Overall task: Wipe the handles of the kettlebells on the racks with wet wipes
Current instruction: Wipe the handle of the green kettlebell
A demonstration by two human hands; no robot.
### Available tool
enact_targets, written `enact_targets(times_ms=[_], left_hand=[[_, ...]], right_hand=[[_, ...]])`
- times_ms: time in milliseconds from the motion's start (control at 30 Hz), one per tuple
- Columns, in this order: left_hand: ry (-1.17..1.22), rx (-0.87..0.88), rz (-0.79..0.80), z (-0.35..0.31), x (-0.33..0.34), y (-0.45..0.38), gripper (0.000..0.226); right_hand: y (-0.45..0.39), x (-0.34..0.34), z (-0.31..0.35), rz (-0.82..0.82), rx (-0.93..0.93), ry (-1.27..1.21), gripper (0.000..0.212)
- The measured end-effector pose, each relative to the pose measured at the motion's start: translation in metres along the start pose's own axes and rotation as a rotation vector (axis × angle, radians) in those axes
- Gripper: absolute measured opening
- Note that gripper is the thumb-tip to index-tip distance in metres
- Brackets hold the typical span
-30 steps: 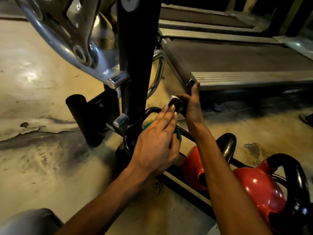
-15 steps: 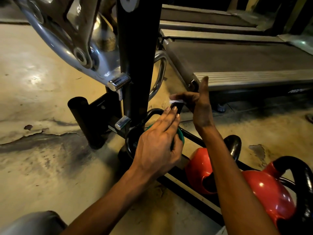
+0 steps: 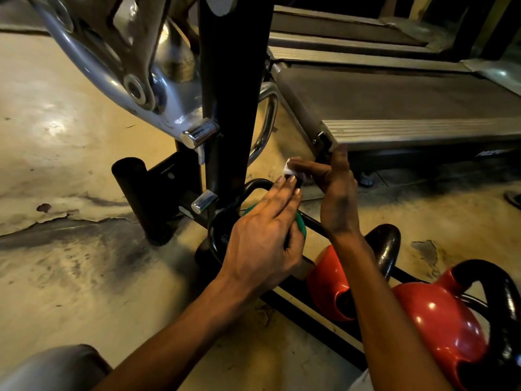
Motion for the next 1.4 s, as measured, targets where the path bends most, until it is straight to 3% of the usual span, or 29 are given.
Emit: enact_targets(times_ms=[67,200,367,500,667,833,933,1033,1167,1300,1400], left_hand=[[0.039,0.001,0.012,0.0,-0.001,0.002,0.057],[0.079,0.031,-0.069,0.005,-0.005,0.006,0.052],[0.077,0.072,-0.086,0.004,-0.006,0.009,0.05],[0.091,0.069,-0.1,0.007,-0.007,0.011,0.047],[0.12,0.057,-0.127,0.006,-0.008,0.012,0.045],[0.142,0.076,-0.133,0.009,-0.006,0.016,0.047],[0.159,0.067,-0.151,0.01,-0.007,0.015,0.045],[0.171,0.055,-0.171,0.01,-0.006,0.014,0.044],[0.184,0.026,-0.208,0.012,-0.007,0.013,0.039],[0.214,0.005,-0.186,0.009,-0.006,0.007,0.04],[0.227,0.017,-0.173,0.011,-0.006,0.005,0.041]], right_hand=[[0.003,0.0,0.001,0.021,-0.004,0.064,0.082],[0.003,-0.004,-0.002,0.047,-0.015,-0.076,0.08],[0.004,0.007,0.001,0.078,-0.058,0.111,0.083],[0.005,0.001,0.002,0.093,-0.108,-0.052,0.08],[0.006,0.008,0.003,0.093,-0.093,0.11,0.083],[0.006,0.006,0.003,0.121,-0.126,-0.038,0.084],[0.006,0.002,-0.001,0.068,-0.077,0.057,0.079],[0.007,0.012,0.002,0.132,-0.079,0.129,0.078],[0.024,0.006,-0.001,0.082,-0.06,-0.024,0.077],[0.032,0.024,-0.011,-0.07,0.27,-0.571,0.08],[0.023,0.023,-0.005,-0.161,0.418,-0.637,0.079]])
Point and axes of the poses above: each hand's wrist, its own y-axis away from the middle knuckle, its own x-axis out of the palm, z = x × y, the point moved 6 cm from there along -y, towards the middle knuckle, and after that the axes turned 13 degrees about -y, right-handed, at the moved point
